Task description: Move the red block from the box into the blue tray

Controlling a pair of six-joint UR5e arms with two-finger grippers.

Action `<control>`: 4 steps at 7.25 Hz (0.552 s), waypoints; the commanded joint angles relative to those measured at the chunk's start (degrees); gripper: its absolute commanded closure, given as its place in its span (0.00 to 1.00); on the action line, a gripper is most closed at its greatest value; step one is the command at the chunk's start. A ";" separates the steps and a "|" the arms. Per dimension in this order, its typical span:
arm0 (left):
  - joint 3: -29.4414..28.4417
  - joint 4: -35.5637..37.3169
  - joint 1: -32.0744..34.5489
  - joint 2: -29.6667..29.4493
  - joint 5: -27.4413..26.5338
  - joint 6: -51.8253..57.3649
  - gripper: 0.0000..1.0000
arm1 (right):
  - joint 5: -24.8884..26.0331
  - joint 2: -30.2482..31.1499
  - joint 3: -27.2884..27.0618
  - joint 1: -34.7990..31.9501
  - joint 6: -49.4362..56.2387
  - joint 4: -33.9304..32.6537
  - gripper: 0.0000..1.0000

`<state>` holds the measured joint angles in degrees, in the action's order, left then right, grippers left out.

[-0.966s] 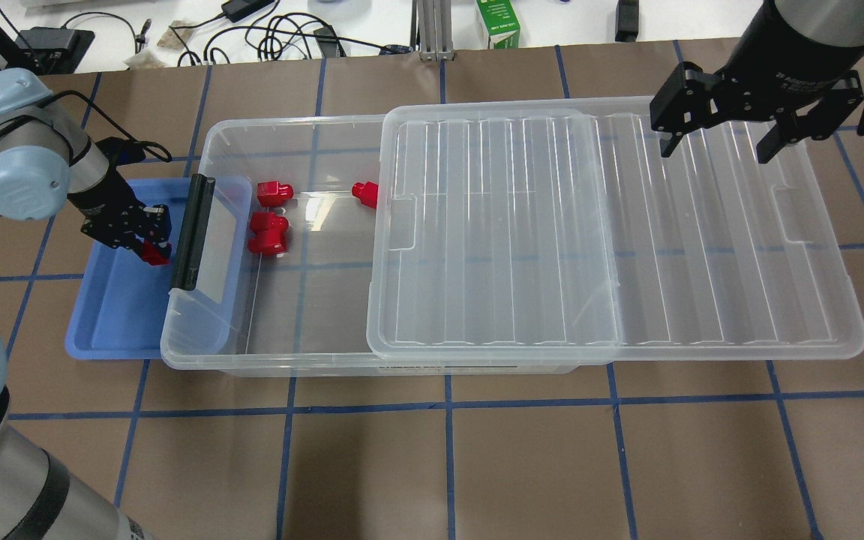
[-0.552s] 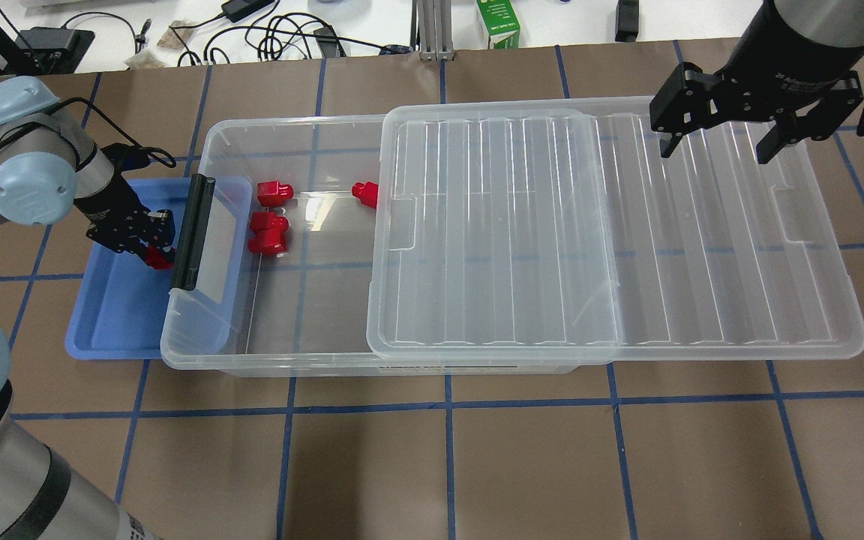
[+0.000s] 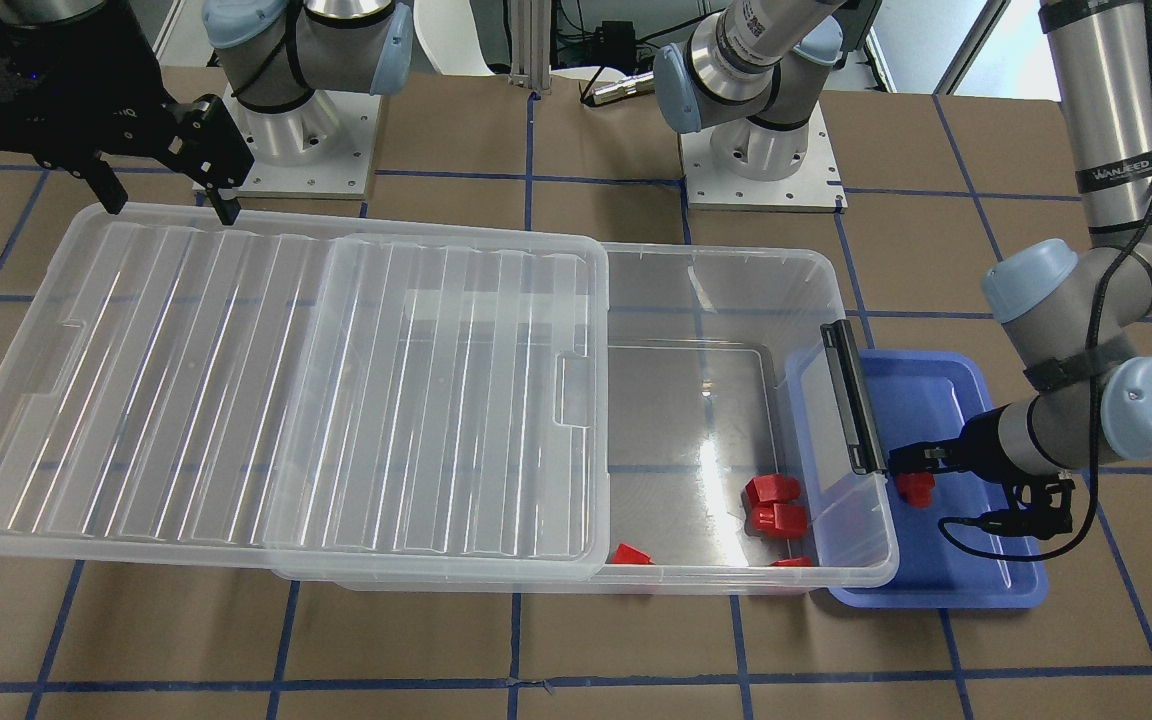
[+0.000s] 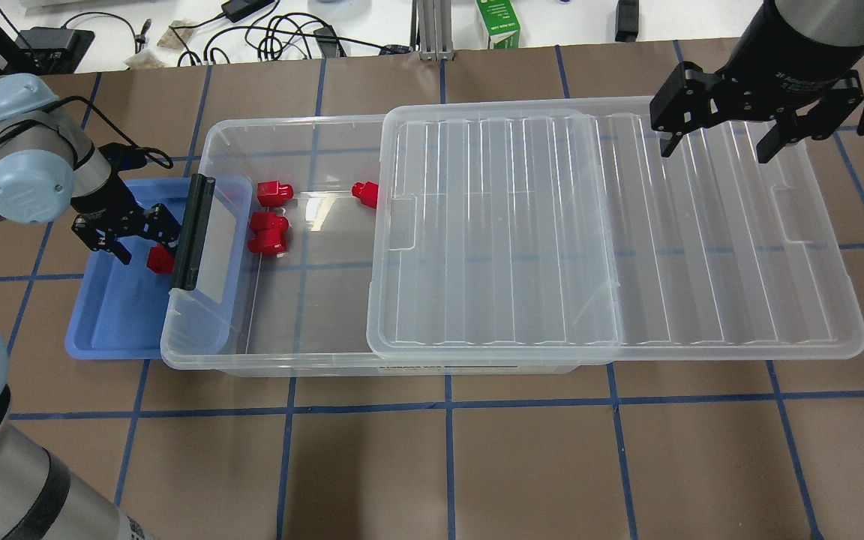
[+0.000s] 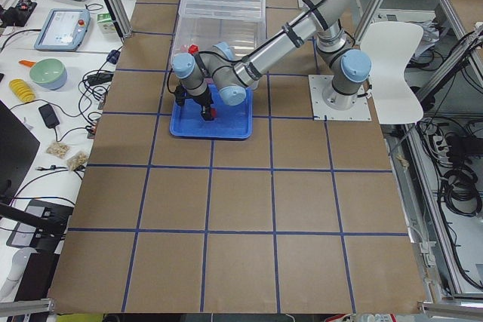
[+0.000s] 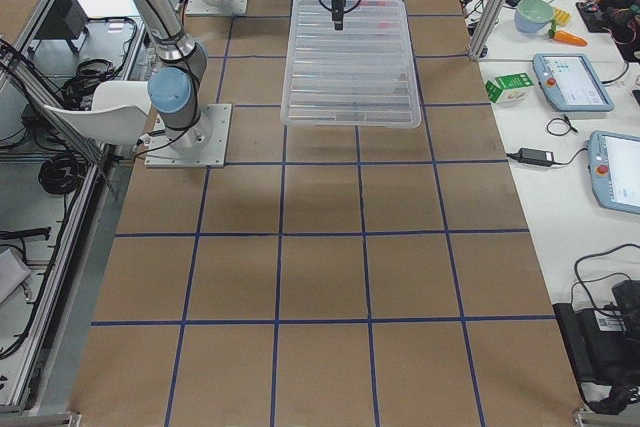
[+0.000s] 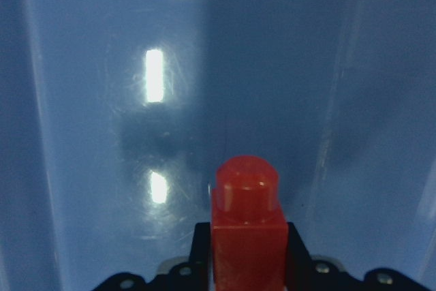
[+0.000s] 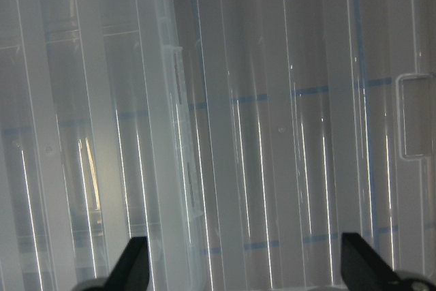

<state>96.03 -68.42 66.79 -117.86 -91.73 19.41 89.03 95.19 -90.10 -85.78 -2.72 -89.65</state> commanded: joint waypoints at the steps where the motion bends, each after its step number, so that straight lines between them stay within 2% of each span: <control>1: -1.88 -0.22 0.97 2.79 1.98 0.36 0.00 | 0.00 0.00 0.01 0.00 0.00 -0.09 0.00; 2: -3.03 -3.18 1.23 5.16 4.00 0.10 0.00 | 0.00 0.00 0.10 0.00 0.61 -0.09 0.00; 4: -10.20 -15.96 1.32 9.99 3.49 -0.16 0.00 | 0.17 -0.44 -0.17 2.35 6.45 -3.14 0.00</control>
<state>90.30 -76.65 67.99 -110.86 -88.38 19.47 89.08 95.08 -90.11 -84.99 -0.33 -90.92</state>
